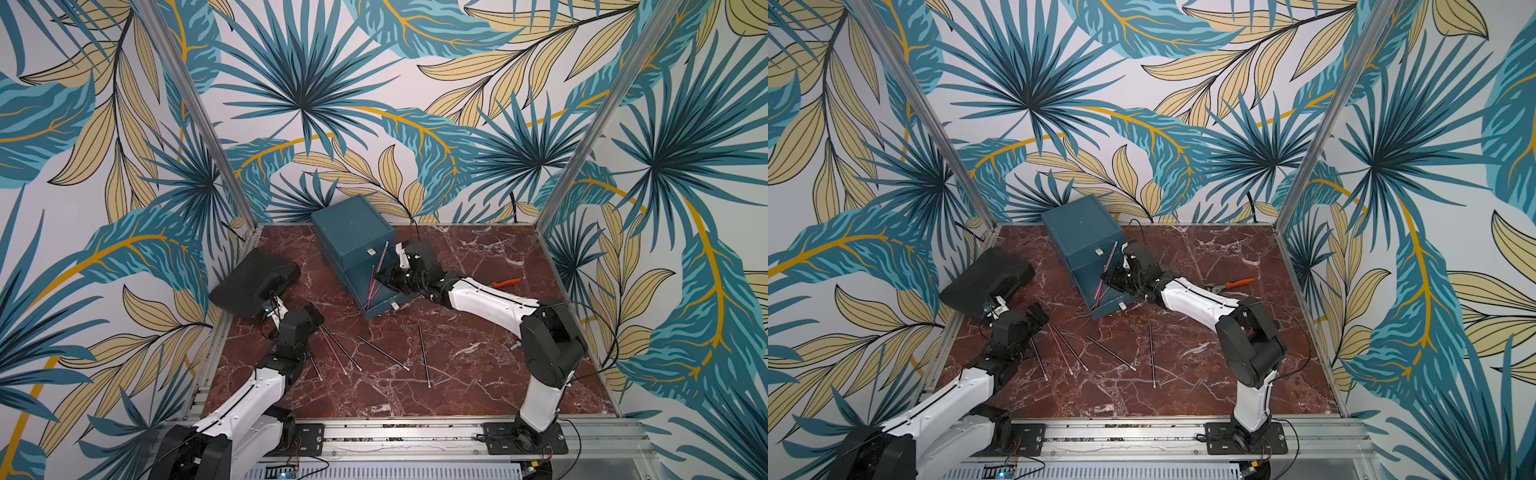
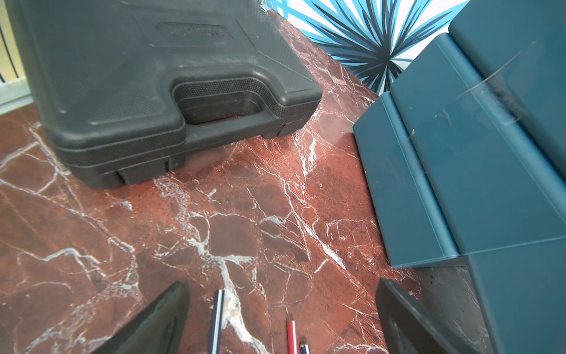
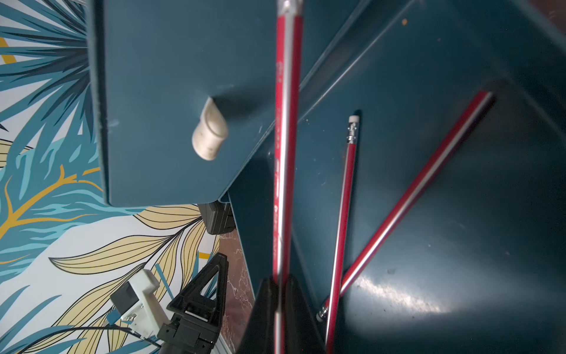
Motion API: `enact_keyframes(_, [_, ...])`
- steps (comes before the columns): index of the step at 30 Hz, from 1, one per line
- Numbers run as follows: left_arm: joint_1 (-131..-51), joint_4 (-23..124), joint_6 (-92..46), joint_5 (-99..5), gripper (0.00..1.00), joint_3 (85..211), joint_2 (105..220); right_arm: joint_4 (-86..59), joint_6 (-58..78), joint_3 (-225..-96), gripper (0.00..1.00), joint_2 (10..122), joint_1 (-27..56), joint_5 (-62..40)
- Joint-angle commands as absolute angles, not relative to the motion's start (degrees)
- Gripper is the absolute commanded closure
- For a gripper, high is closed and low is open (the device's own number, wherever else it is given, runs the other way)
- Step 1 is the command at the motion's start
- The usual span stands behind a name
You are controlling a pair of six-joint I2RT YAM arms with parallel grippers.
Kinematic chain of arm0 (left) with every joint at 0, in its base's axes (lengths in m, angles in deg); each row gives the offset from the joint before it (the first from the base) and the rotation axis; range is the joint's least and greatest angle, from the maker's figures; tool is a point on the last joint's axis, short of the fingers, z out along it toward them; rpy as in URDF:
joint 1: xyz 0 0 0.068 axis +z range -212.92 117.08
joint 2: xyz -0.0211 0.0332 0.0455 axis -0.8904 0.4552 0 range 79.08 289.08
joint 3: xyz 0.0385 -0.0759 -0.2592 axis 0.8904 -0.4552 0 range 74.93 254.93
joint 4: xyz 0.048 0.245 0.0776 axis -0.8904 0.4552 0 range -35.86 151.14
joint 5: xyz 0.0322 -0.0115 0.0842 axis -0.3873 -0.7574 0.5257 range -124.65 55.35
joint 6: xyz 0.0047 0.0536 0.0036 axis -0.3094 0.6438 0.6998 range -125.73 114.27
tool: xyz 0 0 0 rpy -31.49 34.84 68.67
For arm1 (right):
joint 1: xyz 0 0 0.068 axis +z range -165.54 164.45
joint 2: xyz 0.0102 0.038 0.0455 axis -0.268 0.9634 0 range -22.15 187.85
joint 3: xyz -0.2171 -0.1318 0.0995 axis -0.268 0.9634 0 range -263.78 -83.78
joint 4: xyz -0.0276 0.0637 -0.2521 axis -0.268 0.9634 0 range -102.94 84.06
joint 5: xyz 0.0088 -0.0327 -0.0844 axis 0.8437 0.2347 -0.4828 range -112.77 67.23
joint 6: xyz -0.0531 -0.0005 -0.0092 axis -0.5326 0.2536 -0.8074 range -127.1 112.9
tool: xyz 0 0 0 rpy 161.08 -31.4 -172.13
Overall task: Please place the pencils in the drawer according to their color
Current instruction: Place the pencil in the drawer.
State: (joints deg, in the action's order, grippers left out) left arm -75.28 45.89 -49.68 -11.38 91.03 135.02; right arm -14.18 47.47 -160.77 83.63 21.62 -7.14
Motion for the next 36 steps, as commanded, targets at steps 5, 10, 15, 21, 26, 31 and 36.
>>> enact_keyframes(5, [-74.79, 45.56, -49.4, -12.81, 0.0, 90.99, 134.82, -7.99, 43.74, -163.39, 0.96, 84.84, 21.53, -9.41])
enact_keyframes(10, [-74.74, 45.94, -49.5, -13.62, 0.0, 91.25, 134.15, -3.65, 41.67, -165.74, 0.96, 85.68, 21.54, -10.07])
enact_keyframes(15, [-74.74, 47.61, -49.15, -15.18, 0.0, 92.21, 133.75, -1.03, 40.3, -167.48, 0.96, 86.5, 21.49, -10.54])
enact_keyframes(21, [-74.78, 52.09, -48.99, -17.6, 0.0, 93.91, 132.8, 1.68, 39.18, -168.68, 0.9, 87.1, 21.53, -10.03])
enact_keyframes(26, [-74.76, 54.52, -49.31, -19.22, 0.0, 95.03, 132.34, 3.16, 37.78, -169.63, 0.88, 86.41, 21.53, -11.17])
enact_keyframes(31, [-74.79, 57.25, -49.15, -21.16, 0.0, 96.45, 132.3, 4.96, 36.11, -170.52, 0.78, 85.62, 21.51, -12.16])
enact_keyframes(36, [-74.74, 58.96, -49.27, -22.81, 0.0, 97.05, 132.28, 6.12, 34.69, -170.95, 0.67, 84.92, 21.53, -13.15])
